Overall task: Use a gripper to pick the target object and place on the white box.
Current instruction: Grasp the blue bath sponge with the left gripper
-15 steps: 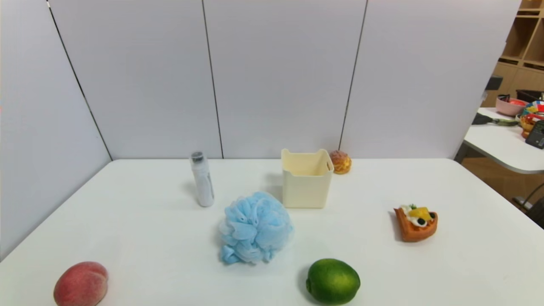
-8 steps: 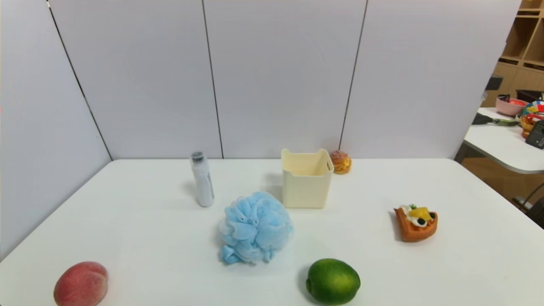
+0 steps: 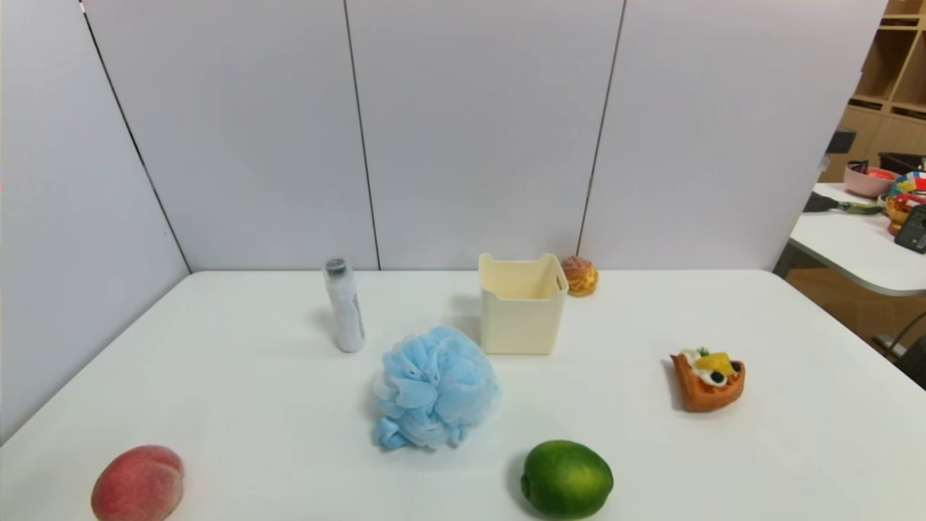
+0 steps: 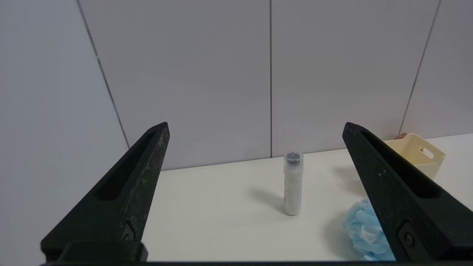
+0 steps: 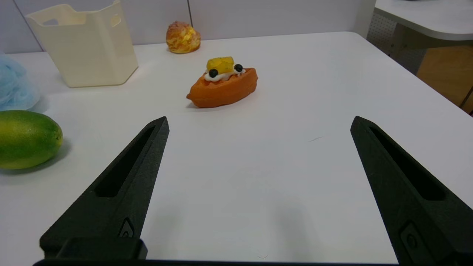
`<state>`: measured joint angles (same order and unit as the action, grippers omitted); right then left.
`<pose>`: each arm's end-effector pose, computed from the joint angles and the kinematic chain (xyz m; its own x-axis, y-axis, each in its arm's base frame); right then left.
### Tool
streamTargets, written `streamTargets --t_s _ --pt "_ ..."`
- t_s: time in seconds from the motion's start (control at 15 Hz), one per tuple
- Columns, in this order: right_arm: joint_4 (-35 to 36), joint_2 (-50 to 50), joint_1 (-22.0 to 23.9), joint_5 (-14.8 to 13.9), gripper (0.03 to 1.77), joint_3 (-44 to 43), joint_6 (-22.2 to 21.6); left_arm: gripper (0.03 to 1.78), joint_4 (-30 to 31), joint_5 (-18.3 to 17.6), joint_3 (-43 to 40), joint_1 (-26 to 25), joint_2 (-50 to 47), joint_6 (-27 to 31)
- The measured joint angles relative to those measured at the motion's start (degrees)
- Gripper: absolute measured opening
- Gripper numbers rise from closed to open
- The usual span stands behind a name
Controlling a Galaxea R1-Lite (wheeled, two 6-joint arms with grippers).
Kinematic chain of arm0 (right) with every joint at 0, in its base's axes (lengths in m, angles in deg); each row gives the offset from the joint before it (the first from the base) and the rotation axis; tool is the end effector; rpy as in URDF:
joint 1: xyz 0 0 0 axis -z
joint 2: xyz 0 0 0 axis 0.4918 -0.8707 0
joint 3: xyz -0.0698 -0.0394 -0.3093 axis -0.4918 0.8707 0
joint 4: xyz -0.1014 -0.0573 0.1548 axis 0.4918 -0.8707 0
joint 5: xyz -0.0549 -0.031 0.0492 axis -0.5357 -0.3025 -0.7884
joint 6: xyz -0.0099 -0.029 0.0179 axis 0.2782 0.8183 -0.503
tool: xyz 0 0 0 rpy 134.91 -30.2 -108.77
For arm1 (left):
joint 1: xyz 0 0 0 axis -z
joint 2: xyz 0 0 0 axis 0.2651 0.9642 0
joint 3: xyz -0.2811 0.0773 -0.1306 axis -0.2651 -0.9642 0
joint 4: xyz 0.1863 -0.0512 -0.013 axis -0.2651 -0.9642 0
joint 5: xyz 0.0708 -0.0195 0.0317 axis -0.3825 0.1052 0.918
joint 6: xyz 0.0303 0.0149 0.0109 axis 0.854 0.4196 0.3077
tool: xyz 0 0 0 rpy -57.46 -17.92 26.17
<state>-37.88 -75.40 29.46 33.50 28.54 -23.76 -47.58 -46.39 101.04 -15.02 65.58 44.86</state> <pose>-0.0258 -0.0010 0.0757 0.9996 -0.0288 0.0036 0.0286 0.9983 0.0500 0.0384 -0.0047 0.3354 0.9721 -0.1325 0.1935 0.1210 0.9902 0.0700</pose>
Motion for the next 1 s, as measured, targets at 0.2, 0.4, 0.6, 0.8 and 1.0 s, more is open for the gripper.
streamTargets --t_s 0.2,0.4,0.6,0.8,1.0 --pt "0.02 0.00 0.00 0.02 1.70 0.00 0.00 1.69 -7.19 -3.91 15.19 4.85 13.59 2.61" --pt "0.05 0.00 0.00 -0.02 1.70 0.00 0.00 1.69 -16.92 -4.72 25.66 12.24 25.47 4.16" --pt "0.02 0.00 0.00 0.00 1.70 0.00 0.00 1.69 -24.77 -2.27 30.70 21.11 34.40 4.52" --pt "0.00 0.00 0.00 -0.02 1.70 0.00 -0.02 1.69 -26.94 0.33 31.87 27.28 41.07 4.43" --pt "0.02 0.00 0.00 0.00 1.70 0.00 0.00 1.69 -29.62 0.93 31.77 31.04 47.28 4.51"
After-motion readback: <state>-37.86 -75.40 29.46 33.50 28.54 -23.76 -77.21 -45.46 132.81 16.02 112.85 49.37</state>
